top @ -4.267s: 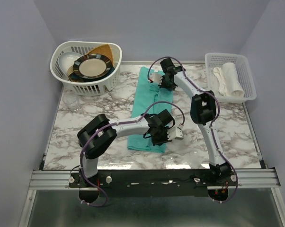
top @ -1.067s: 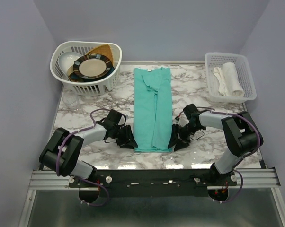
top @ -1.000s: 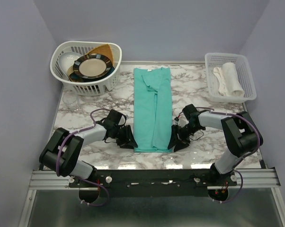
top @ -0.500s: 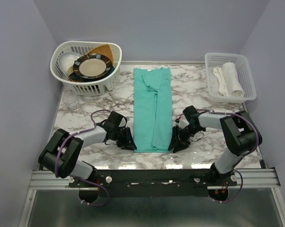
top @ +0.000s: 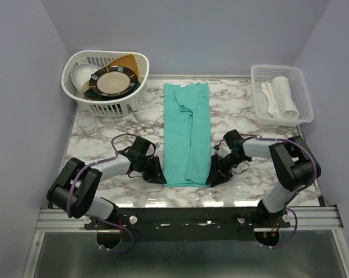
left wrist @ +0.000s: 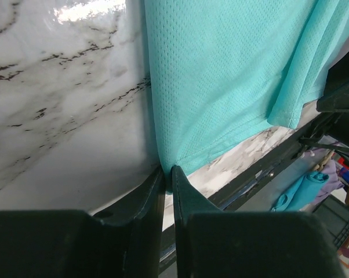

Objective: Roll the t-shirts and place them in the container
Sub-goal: Roll the T-shirt to the center of the board.

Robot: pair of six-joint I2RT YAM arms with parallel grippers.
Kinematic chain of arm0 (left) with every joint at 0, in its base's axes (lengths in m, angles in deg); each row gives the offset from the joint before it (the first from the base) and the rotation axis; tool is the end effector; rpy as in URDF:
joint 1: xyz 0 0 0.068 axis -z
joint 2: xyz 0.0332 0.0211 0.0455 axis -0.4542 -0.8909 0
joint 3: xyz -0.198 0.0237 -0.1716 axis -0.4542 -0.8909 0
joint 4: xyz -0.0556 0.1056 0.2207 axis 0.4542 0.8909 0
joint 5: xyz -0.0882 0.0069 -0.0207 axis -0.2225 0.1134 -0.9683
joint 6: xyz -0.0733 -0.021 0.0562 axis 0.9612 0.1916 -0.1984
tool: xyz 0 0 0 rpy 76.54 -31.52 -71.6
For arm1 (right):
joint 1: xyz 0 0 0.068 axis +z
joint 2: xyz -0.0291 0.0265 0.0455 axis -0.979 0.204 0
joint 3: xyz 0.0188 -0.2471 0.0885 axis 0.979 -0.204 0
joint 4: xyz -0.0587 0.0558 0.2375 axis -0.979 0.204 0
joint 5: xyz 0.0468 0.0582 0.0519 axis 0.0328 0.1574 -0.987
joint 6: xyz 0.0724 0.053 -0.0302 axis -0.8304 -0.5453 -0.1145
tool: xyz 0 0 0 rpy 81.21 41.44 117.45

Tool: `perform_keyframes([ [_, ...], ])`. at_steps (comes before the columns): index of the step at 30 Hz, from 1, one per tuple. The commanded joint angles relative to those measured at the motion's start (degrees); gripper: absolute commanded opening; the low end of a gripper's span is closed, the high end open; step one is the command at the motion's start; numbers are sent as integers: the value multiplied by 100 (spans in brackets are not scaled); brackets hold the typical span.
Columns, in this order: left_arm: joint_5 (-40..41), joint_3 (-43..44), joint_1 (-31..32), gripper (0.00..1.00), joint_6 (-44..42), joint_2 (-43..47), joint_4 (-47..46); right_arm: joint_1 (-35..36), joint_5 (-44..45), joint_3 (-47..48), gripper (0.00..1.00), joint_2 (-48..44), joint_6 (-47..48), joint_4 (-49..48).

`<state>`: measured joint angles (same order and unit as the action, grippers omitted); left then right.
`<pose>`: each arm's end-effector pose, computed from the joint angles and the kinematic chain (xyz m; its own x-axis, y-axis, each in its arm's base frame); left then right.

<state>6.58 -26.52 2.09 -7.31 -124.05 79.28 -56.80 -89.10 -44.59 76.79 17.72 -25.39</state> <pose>0.1882 -0.1550 0.0874 -0.9950 -0.0982 -0.0182 -0.0645 0.7715 -0.6329 0.2015 0.1435 0.0706 -0.9701 -0.0695 0.2327 0.1059 0.7412 0.6629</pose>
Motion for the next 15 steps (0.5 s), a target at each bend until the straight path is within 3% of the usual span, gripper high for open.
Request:
perform_keyframes([
  [1,655,-121,43,22,-342,-73,327,19,990,-221,43,274,-168,-126],
  [7,620,-121,43,21,-333,-99,292,-34,1026,-221,41,327,-159,-152],
  [10,611,-112,43,17,-342,-99,300,-34,1026,-195,34,424,-194,-274],
  [13,646,-104,43,15,-394,-99,335,-34,1035,-142,21,512,-168,-266],
  [15,681,-77,34,12,-465,-73,344,-51,1061,-63,8,468,-115,-153],
])
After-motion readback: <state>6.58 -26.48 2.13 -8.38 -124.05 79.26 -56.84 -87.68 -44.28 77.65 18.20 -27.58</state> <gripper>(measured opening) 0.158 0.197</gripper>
